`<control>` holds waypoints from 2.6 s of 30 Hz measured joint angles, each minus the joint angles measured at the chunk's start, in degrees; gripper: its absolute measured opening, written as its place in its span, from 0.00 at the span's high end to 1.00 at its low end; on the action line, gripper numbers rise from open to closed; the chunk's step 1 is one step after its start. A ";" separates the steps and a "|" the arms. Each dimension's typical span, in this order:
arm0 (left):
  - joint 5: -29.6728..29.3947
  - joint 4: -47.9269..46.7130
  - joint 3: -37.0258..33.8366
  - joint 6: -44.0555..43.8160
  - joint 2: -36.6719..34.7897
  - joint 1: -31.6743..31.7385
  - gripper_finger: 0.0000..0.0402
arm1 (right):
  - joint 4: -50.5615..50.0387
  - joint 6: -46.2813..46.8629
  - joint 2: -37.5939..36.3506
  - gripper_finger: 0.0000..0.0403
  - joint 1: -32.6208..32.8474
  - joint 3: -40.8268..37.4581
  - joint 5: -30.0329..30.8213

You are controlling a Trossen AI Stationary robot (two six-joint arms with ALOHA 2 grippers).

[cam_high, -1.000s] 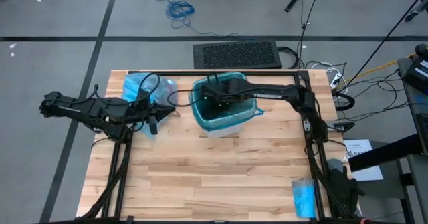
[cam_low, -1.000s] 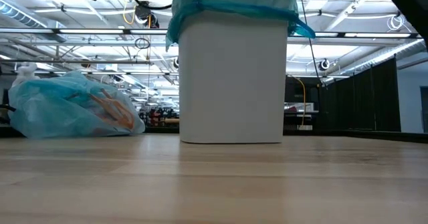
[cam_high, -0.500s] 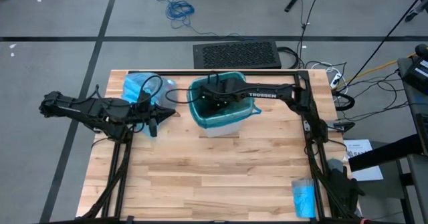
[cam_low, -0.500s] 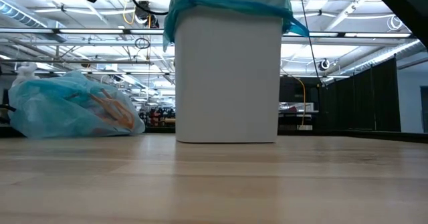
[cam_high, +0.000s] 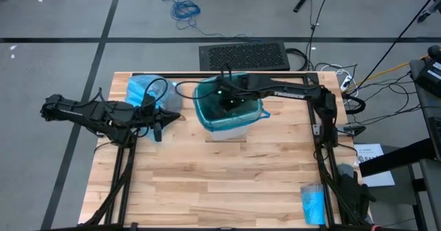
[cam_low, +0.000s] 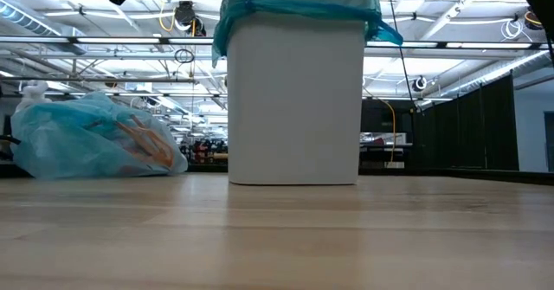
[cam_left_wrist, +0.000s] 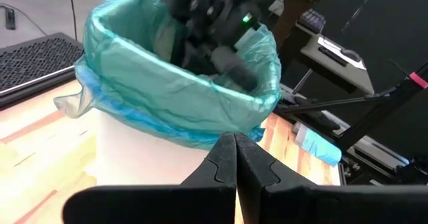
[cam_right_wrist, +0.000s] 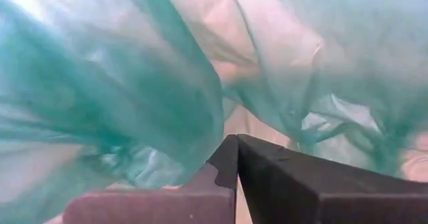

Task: Place trash/remove bag and relplace
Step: Return to Home Position

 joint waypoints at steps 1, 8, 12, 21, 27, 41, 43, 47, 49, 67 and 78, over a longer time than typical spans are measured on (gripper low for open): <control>-0.01 0.07 0.01 0.00 -0.02 0.00 1.00 | 0.12 -0.01 -0.72 1.00 0.15 0.00 0.24; -0.02 0.24 0.02 -0.02 -0.23 0.00 1.00 | 3.42 -1.80 -7.94 1.00 1.64 0.02 4.23; -0.02 0.29 0.00 -0.05 -0.24 0.00 1.00 | 6.42 -3.05 -11.29 1.00 1.89 0.04 4.39; -0.02 0.42 0.00 -0.51 -0.24 0.00 1.00 | -5.14 -1.49 -16.25 1.00 5.08 0.04 7.26; 0.00 2.31 0.02 -1.88 -0.28 0.00 1.00 | -1.56 -3.20 -19.78 1.00 9.20 0.04 13.09; 9.98 15.41 0.02 10.19 -4.07 -0.02 1.00 | 7.83 -12.89 -28.71 1.00 14.14 0.04 9.96; 9.98 15.29 0.01 11.04 -5.54 0.00 1.00 | 9.17 -14.04 -30.13 1.00 14.82 0.04 9.92; 9.94 14.78 0.02 13.40 -9.20 0.00 1.00 | 10.89 -16.32 -32.80 1.00 16.05 0.04 9.90; 9.53 13.20 0.02 14.16 -10.67 -0.02 1.00 | 12.35 -17.06 -34.15 1.00 16.58 -0.81 9.91; 7.34 3.98 -0.19 11.54 -13.07 -0.02 1.00 | 41.12 -13.96 -56.84 1.00 16.82 -39.99 7.02; 7.28 6.01 -8.41 8.58 -19.95 -0.02 1.00 | 60.00 -11.74 -73.45 1.00 16.79 -64.55 4.38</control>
